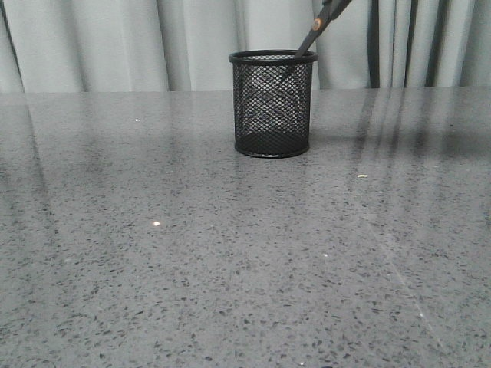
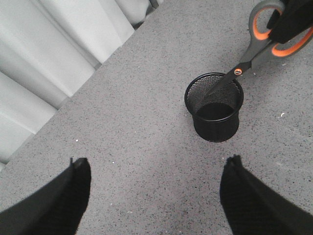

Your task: Put scissors into bucket

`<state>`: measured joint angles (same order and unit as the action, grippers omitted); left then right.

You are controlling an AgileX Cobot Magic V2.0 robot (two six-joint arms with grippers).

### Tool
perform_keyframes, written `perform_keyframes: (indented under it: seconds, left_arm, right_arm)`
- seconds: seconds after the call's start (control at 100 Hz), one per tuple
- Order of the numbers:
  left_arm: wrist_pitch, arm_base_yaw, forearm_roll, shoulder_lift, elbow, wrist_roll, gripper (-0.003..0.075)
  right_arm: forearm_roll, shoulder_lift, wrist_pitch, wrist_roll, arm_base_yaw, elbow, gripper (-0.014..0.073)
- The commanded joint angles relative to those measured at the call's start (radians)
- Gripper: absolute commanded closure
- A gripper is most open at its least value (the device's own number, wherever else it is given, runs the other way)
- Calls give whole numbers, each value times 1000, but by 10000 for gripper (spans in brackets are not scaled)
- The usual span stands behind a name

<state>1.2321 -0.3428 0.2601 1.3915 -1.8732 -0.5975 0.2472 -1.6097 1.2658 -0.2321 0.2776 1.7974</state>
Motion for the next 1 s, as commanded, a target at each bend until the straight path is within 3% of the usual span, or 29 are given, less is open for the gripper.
perform_keyframes:
  seconds: [0.0,0.99]
  left_arm:
    - [-65,2,26,-30,-31,12,206]
    - [-66,2,35,11,-31,12,206]
  right_arm:
    - [15,28,29,0,4,31,634]
    - [60,-32,29,-21,4,33,636]
